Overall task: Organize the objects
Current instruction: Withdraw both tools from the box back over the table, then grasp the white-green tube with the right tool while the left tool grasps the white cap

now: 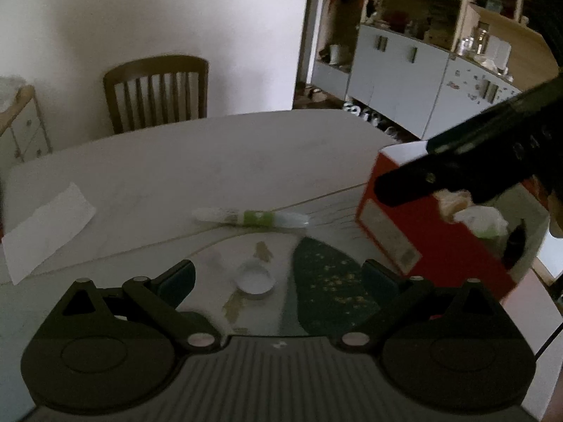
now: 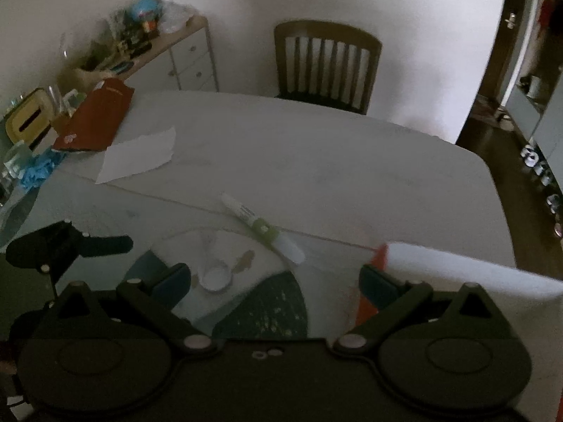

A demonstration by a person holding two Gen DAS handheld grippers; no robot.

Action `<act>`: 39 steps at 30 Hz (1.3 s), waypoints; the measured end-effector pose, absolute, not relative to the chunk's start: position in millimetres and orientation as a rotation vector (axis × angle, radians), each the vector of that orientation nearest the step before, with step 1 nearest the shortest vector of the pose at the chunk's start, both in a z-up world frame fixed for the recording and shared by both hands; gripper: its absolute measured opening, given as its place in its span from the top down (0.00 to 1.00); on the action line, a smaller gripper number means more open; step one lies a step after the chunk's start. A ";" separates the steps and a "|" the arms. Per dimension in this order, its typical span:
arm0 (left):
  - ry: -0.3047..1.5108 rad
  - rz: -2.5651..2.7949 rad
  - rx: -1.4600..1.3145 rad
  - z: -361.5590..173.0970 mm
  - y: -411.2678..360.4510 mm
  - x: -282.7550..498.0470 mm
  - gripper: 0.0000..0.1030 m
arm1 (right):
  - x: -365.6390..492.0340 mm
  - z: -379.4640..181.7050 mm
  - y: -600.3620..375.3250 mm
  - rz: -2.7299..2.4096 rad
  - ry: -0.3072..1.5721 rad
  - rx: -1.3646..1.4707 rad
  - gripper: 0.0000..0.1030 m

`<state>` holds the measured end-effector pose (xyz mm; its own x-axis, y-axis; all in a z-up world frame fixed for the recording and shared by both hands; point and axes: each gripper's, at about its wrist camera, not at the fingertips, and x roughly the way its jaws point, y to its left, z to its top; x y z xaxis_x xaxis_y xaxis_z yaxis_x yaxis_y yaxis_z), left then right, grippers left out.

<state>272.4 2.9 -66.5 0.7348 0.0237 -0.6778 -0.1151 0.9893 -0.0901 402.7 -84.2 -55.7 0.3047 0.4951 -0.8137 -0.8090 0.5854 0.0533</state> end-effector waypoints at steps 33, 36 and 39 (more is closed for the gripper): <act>0.812 0.150 -0.088 -154.1 11.5 326.6 0.02 | 461.3 -164.2 7.5 0.876 1.079 -0.557 0.18; 0.807 0.159 -0.085 -155.8 10.4 326.8 0.02 | 460.3 -167.2 3.7 0.879 1.075 -0.575 0.21; 0.804 0.167 -0.077 -156.7 8.5 327.5 0.03 | 460.2 -165.6 1.0 0.885 1.063 -0.572 0.26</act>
